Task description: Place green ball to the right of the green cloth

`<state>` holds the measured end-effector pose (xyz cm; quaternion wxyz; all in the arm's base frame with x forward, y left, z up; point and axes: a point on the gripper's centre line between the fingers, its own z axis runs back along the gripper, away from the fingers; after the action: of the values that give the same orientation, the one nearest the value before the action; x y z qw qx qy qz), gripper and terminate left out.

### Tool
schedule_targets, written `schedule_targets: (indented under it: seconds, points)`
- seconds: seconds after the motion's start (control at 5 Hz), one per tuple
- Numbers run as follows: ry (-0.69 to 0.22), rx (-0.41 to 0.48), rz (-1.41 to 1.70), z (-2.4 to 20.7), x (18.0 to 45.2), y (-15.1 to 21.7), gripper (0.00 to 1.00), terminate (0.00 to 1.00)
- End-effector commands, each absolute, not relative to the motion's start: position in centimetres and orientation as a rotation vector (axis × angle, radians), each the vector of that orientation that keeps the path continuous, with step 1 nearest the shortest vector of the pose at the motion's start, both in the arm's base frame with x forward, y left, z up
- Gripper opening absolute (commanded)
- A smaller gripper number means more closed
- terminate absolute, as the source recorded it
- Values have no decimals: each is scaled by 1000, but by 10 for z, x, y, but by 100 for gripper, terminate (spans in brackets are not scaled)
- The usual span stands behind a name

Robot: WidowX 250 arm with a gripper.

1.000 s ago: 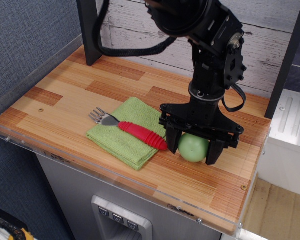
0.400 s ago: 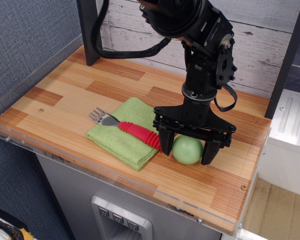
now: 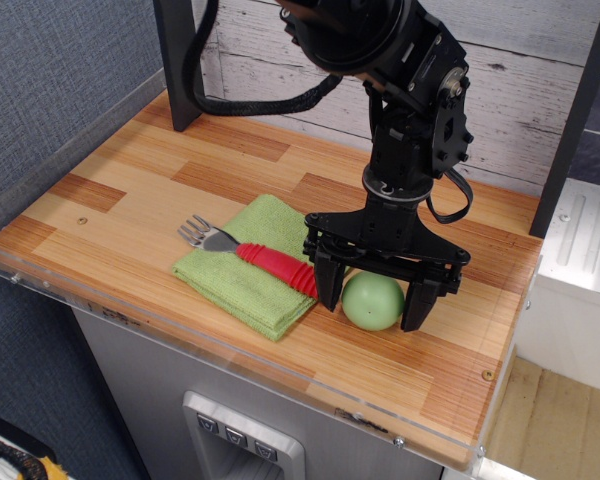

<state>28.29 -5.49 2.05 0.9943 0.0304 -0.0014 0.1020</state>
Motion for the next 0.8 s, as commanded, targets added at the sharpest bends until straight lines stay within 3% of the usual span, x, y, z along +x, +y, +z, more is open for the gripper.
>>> schedule_targets:
  seconds: [0.0, 0.4, 0.6]
  points:
    - [-71, 23, 218, 51, 284, -48, 100, 0]
    - [-54, -6, 221, 68, 281, -41, 100, 0]
    - [-91, -19, 238, 81, 278, -32, 100, 0]
